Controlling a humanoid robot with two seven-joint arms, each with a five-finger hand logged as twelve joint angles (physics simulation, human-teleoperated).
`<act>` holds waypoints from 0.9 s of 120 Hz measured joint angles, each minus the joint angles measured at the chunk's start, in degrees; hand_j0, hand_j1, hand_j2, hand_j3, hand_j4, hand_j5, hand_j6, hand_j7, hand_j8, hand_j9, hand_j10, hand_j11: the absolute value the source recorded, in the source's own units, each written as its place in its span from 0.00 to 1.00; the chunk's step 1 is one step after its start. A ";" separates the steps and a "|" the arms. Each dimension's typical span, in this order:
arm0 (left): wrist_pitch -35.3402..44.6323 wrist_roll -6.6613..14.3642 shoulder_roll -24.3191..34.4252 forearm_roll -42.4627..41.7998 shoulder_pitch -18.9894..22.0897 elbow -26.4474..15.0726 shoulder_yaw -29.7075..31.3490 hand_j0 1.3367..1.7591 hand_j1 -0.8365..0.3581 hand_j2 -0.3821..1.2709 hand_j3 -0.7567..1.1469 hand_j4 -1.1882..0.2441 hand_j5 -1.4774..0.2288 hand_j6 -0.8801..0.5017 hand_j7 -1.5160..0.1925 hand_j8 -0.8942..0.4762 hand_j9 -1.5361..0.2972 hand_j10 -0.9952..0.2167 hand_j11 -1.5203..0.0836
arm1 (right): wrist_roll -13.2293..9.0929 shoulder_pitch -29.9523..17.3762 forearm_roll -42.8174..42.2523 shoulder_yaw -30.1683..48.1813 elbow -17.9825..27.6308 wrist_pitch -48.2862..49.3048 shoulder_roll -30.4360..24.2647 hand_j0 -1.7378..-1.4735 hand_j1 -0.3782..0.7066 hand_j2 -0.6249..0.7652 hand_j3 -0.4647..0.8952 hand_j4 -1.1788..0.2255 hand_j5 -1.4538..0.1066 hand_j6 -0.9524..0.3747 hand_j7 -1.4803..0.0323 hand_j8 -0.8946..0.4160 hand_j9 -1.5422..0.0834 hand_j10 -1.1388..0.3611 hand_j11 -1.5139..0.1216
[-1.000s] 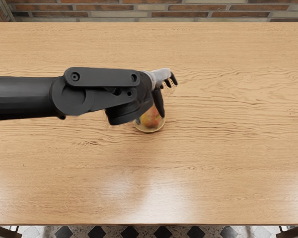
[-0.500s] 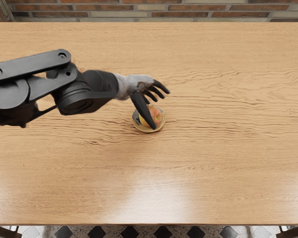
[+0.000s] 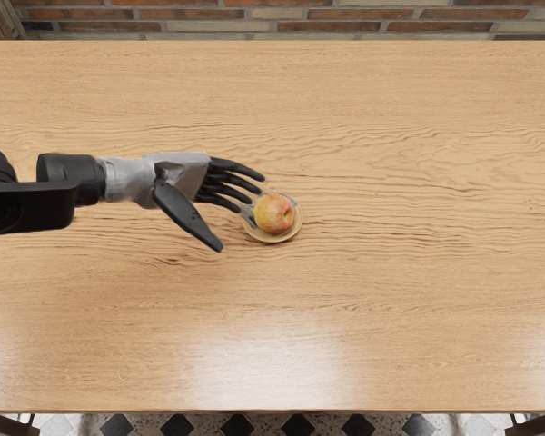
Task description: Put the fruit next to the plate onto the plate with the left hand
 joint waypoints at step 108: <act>-1.52 0.00 3.24 -11.54 18.33 11.96 -23.88 0.76 0.74 0.26 0.40 0.65 0.67 0.45 0.70 0.47 0.66 0.61 0.74 | 0.00 0.00 0.00 0.00 0.00 -0.01 0.00 0.30 0.07 0.44 0.34 0.81 0.90 0.69 0.95 0.65 0.92 0.73 0.90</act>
